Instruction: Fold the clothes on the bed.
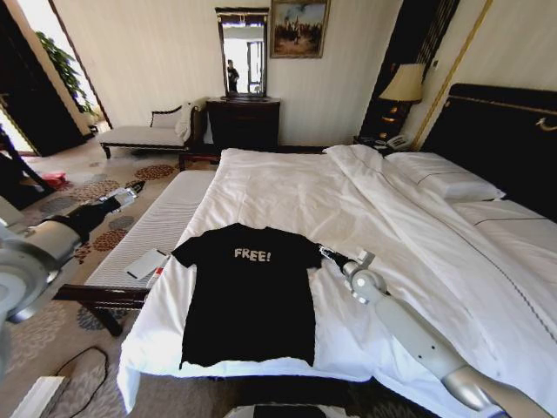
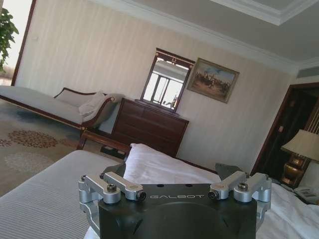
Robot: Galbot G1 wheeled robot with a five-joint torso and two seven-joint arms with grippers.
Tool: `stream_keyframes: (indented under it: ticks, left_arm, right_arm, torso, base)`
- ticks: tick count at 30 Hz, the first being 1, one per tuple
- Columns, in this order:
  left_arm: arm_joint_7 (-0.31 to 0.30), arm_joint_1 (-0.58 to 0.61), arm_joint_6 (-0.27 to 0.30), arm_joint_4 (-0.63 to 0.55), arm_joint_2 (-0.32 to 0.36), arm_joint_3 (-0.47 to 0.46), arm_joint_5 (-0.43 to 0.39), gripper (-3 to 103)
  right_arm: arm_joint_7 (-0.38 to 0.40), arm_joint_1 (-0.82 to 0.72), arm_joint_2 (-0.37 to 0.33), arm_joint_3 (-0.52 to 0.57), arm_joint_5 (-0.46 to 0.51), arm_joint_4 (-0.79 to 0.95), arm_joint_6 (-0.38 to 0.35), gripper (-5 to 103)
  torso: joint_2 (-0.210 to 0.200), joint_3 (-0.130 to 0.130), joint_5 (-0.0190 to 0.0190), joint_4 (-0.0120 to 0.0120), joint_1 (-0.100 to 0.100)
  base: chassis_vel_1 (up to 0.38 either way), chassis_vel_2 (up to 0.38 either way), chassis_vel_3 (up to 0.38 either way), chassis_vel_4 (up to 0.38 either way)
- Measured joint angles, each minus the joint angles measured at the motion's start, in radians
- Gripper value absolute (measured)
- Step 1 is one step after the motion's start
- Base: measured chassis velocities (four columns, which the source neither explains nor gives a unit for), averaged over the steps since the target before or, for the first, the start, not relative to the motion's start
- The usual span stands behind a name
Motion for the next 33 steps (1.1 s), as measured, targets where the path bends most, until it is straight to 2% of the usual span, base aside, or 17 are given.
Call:
stream_keyframes:
  ticks: [13, 16, 19, 23, 24, 27, 29, 33]
  left_arm:
    - [0.004, 0.009, -0.003, 0.015, 0.001, -0.011, 0.020, 100]
    - [0.007, 0.012, -0.003, 0.018, 0.001, -0.012, 0.026, 100]
    - [0.008, 0.013, -0.004, 0.019, 0.001, -0.012, 0.031, 100]
    - [0.015, 0.018, -0.005, 0.027, -0.001, -0.011, 0.051, 100]
    - [0.015, 0.018, -0.005, 0.027, -0.001, -0.011, 0.051, 100]
    - [0.021, 0.023, -0.006, 0.035, -0.007, -0.005, 0.074, 100]
    - [0.022, 0.024, -0.006, 0.036, -0.008, -0.004, 0.077, 100]
    - [0.024, 0.024, -0.007, 0.038, -0.009, -0.002, 0.083, 100]
  right_arm:
    - [0.063, 0.003, 0.013, 0.007, 0.068, -0.014, -0.075, 99]
    - [0.064, 0.005, 0.019, 0.010, 0.078, -0.016, -0.084, 89]
    - [0.064, 0.007, 0.022, 0.011, 0.081, -0.017, -0.087, 84]
    - [0.064, 0.010, 0.024, 0.007, 0.079, -0.019, -0.087, 62]
    - [0.064, 0.010, 0.024, 0.007, 0.079, -0.019, -0.087, 62]
    - [0.063, 0.011, 0.026, 0.004, 0.073, -0.020, -0.086, 46]
    - [0.063, 0.011, 0.026, 0.003, 0.070, -0.021, -0.085, 46]
    - [0.059, 0.012, 0.028, 0.001, 0.058, -0.025, -0.081, 24]
  torso:
    - [0.000, 0.000, 0.0000, -0.0004, 0.000]
    - [0.000, 0.000, 0.0000, -0.0002, 0.000]
    - [0.000, 0.000, 0.0000, -0.0002, 0.000]
    - [0.000, 0.000, 0.0001, -0.0002, 0.000]
    - [0.000, 0.000, 0.0001, -0.0002, 0.000]
    - [0.000, 0.000, 0.0000, -0.0001, 0.000]
    - [0.000, 0.000, 0.0000, -0.0001, 0.000]
    - [0.000, 0.000, 0.0000, -0.0002, 0.000]
  base:
    - [0.000, 0.000, 0.000, 0.000]
    - [0.000, 0.000, 0.000, 0.000]
    - [0.000, 0.000, 0.000, 0.000]
    - [0.000, 0.000, 0.000, 0.000]
    - [0.000, 0.000, 0.000, 0.000]
    - [0.000, 0.000, 0.000, 0.000]
    - [0.000, 0.000, 0.000, 0.000]
    - [0.000, 0.000, 0.000, 0.000]
